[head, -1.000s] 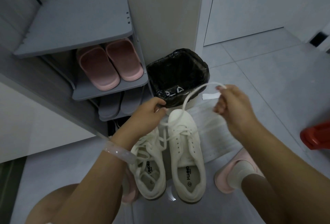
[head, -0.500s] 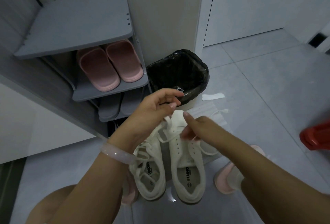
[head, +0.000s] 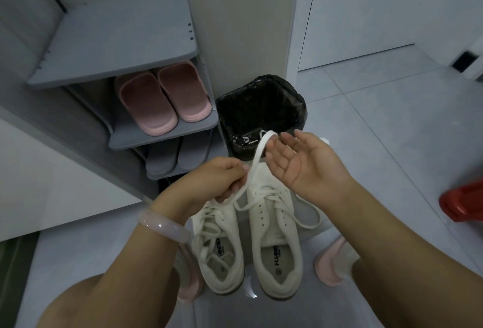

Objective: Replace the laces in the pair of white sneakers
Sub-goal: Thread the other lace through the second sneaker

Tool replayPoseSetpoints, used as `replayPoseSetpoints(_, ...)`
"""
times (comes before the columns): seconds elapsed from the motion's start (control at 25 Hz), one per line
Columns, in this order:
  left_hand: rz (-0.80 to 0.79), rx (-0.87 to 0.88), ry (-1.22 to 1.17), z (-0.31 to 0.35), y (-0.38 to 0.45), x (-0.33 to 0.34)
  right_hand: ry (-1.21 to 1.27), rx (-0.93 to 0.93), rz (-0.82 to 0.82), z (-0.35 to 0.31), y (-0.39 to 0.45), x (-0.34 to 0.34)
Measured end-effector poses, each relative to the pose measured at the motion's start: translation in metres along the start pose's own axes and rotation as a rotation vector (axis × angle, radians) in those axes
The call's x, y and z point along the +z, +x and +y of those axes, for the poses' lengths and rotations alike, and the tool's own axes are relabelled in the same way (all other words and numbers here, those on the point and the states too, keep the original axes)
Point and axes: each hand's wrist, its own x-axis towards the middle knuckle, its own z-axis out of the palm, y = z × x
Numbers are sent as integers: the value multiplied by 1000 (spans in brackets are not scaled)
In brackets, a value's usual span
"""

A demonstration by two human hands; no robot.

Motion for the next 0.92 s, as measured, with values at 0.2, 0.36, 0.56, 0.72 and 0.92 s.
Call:
replayPoseSetpoints(0.2,-82,-3,158,-2,2,6,-291,8,-105,14,-4,7)
replayPoseSetpoints(0.36,30,115,-28,-1,4,2,-574,13,-182,26,-5,3)
replayPoseSetpoints(0.56,-123,144,-61,-2,1,7,-648,-71,-148,29,-7,3)
replayPoseSetpoints(0.72,-53,221,-43,3,-1,0,-699,-165,-77,32,-8,4)
replayPoseSetpoints(0.92,109,369,27,1,1,4,-753,-168,-74,35,-5,-1)
